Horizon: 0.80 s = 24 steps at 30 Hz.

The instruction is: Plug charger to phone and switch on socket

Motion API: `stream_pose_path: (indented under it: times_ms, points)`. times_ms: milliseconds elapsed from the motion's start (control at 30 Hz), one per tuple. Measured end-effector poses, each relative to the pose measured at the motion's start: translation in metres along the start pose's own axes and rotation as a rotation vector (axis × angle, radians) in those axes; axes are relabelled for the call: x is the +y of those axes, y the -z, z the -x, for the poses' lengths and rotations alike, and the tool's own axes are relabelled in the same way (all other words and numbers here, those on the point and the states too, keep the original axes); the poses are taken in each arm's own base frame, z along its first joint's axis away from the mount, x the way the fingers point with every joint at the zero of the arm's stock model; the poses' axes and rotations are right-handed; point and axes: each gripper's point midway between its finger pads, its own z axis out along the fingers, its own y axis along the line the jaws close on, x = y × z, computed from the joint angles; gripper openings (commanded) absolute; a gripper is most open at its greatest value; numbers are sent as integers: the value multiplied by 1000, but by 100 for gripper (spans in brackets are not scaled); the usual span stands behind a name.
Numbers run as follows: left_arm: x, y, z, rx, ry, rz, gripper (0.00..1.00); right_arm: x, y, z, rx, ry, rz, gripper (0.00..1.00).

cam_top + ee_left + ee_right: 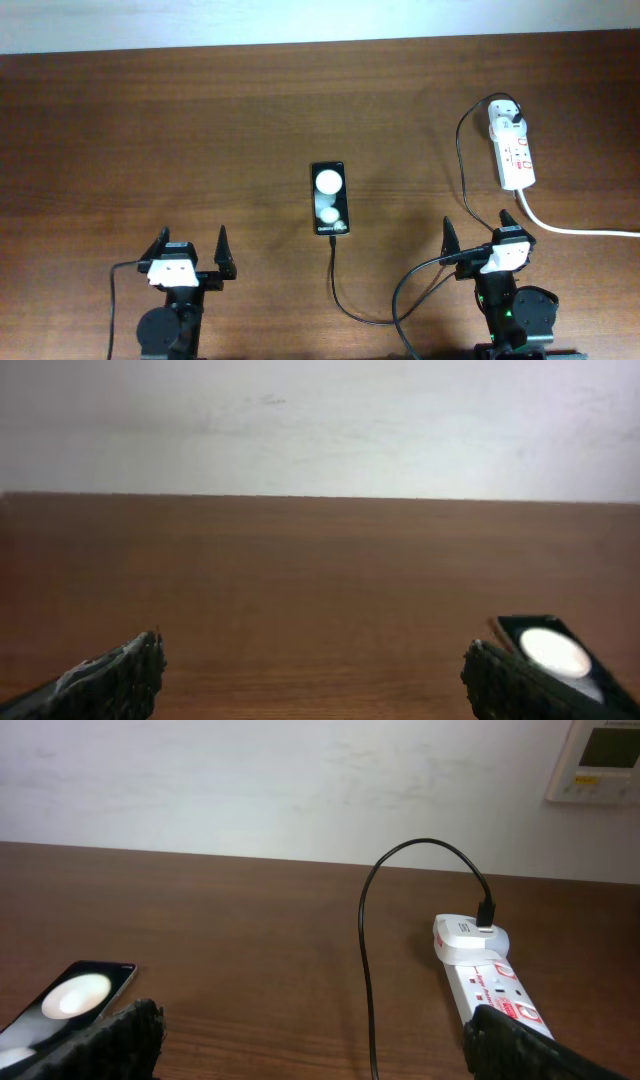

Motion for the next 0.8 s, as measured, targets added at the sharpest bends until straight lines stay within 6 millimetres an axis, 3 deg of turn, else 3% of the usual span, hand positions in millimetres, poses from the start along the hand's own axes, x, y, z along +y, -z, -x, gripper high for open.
stream_pose_path:
  times_ms: [200,800]
  points:
    - [-1,0,0,0,-83,-4,99,0,0,0,0,1,0,99]
    - [-1,0,0,0,-98,-7,99,0,0,0,0,0,0,99]
